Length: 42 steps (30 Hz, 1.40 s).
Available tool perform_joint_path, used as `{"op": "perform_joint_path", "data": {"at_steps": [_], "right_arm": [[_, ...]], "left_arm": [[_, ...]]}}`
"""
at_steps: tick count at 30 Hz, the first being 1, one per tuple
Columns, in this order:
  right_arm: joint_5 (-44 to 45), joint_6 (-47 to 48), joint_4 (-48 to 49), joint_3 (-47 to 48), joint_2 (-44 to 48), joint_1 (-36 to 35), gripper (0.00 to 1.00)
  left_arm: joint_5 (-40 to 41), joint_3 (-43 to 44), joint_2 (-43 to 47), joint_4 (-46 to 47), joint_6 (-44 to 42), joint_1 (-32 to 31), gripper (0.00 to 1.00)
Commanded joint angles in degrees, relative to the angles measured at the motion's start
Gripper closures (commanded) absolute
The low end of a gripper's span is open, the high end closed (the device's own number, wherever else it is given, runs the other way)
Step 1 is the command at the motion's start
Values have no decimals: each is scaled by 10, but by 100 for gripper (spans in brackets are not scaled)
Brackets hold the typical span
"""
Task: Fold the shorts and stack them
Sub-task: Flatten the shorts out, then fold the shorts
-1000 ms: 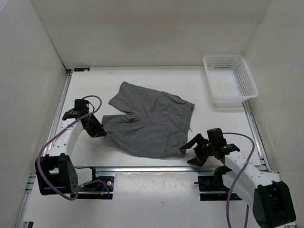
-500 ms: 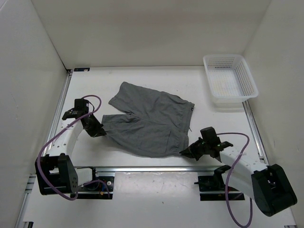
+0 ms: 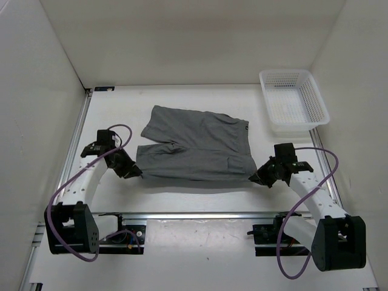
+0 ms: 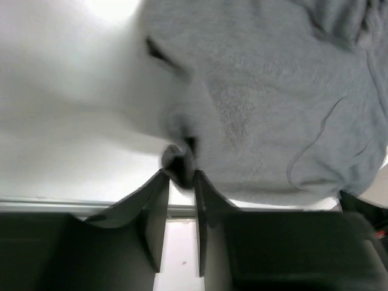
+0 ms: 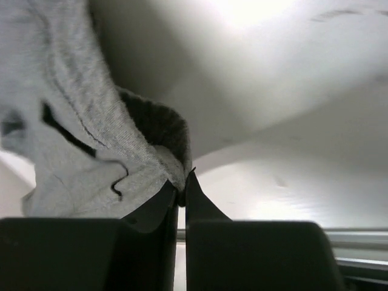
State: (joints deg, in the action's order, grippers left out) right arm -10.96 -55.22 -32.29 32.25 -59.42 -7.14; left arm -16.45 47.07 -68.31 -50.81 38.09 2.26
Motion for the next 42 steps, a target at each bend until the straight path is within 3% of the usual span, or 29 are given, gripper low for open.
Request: {"op": "perform_joint_path", "data": {"at_steps": [1, 2, 3, 5, 6, 10, 14, 15, 16, 18, 19, 20, 21, 22, 23, 25, 29, 30, 33, 38, 41, 42], "right_arm": [[61, 57, -82, -17, -1, 12, 100], [56, 57, -82, -22, 5, 12, 98], [56, 57, -82, -22, 5, 12, 79], [64, 57, -96, -22, 18, 12, 51], [69, 57, -96, -13, 18, 12, 29], [97, 70, -107, 48, 33, 12, 16], [146, 111, -107, 142, -11, 12, 14], [162, 121, -107, 179, -24, 12, 16], [162, 133, -97, 197, -53, 12, 27], [162, 163, -79, 231, -87, 12, 48], [162, 172, -73, 263, -124, 12, 58], [162, 186, -73, 280, -146, 12, 74], [162, 195, -65, 297, -165, 12, 78], [155, 205, -65, 312, -207, 12, 80], [154, 205, -65, 345, -227, 12, 80], [121, 228, -59, 382, -293, 12, 76], [97, 245, -59, 488, -385, 7, 45], [92, 251, -64, 505, -412, 7, 41], [85, 251, -64, 562, -462, 2, 37], [91, 225, -74, 644, -552, -3, 37], [105, 218, -97, 711, -604, -15, 36], [111, 218, -102, 749, -619, -21, 31]], "left_arm": [[6, -27, 44, 4, 18, -18, 62], [-7, -35, 50, 4, 23, -18, 46], [-7, -35, 56, 4, 23, -18, 21], [3, -21, 64, -15, 23, -18, 2], [11, -10, 64, -20, 16, -18, 0], [32, 75, 12, -20, -3, -18, 0], [70, 200, -96, -20, -41, -30, 29], [85, 250, -122, -20, -56, -37, 49], [85, 274, -145, -20, -62, -38, 58], [94, 340, -217, -20, -68, -45, 67], [94, 362, -240, -20, -68, -52, 67], [94, 383, -288, -20, -75, -52, 61], [94, 404, -312, -26, -75, -58, 55], [94, 446, -335, -26, -80, -64, 46], [94, 464, -357, -26, -86, -64, 25], [99, 518, -425, -39, -86, -71, 13], [94, 624, -520, -73, -110, -78, 10], [105, 653, -551, -83, -110, -78, 10], [138, 767, -616, -106, -122, -92, 10], [116, 971, -742, -141, -122, -97, 10], [103, 994, -784, -108, -122, -97, 7], [98, 994, -789, -95, -122, -103, 6]]}}
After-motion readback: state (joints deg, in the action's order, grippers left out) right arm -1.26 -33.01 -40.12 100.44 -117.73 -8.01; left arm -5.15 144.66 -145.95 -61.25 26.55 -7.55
